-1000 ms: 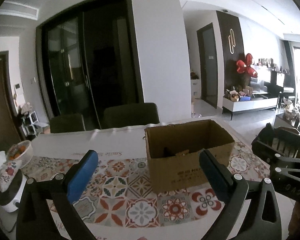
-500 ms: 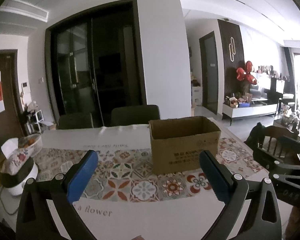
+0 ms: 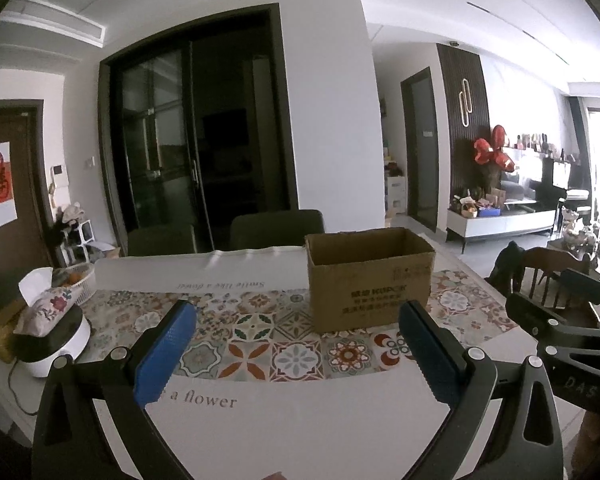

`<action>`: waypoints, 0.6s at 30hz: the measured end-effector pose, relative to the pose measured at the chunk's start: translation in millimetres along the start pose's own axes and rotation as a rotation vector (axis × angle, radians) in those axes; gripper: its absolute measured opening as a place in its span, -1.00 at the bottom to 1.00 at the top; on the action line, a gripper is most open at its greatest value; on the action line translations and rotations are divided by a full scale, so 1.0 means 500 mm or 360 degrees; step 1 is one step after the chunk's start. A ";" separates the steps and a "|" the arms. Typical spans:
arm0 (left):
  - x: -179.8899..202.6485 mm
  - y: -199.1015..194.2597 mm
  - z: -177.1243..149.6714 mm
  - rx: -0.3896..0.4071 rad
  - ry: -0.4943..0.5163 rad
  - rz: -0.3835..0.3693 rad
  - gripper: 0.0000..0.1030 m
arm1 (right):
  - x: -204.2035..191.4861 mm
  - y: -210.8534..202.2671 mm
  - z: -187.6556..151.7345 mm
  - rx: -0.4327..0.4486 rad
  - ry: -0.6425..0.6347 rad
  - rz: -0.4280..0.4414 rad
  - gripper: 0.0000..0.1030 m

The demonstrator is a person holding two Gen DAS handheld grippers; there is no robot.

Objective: Organize snacks

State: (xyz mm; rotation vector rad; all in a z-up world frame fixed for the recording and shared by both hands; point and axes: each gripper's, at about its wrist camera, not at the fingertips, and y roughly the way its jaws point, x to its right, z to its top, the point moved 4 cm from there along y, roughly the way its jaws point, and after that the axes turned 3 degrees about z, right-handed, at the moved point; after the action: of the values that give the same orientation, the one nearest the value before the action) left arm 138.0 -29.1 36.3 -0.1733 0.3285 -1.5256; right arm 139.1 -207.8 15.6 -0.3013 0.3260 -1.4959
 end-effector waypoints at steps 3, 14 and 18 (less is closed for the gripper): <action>0.002 -0.012 -0.001 0.0001 -0.0004 -0.0013 1.00 | -0.003 -0.012 -0.002 0.0020 -0.0001 0.0012 0.67; 0.010 -0.028 0.002 0.0054 0.0023 0.0016 1.00 | -0.005 -0.035 -0.004 0.0052 -0.0014 0.0001 0.67; 0.010 -0.030 0.001 0.0055 0.0022 0.0020 1.00 | -0.007 -0.035 -0.003 0.0057 -0.0018 -0.0002 0.67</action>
State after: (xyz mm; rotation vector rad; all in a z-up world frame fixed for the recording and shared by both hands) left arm 124.1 -34.9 41.2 -0.1335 0.3131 -1.5197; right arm 122.0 -205.3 21.2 -0.2810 0.2897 -1.4991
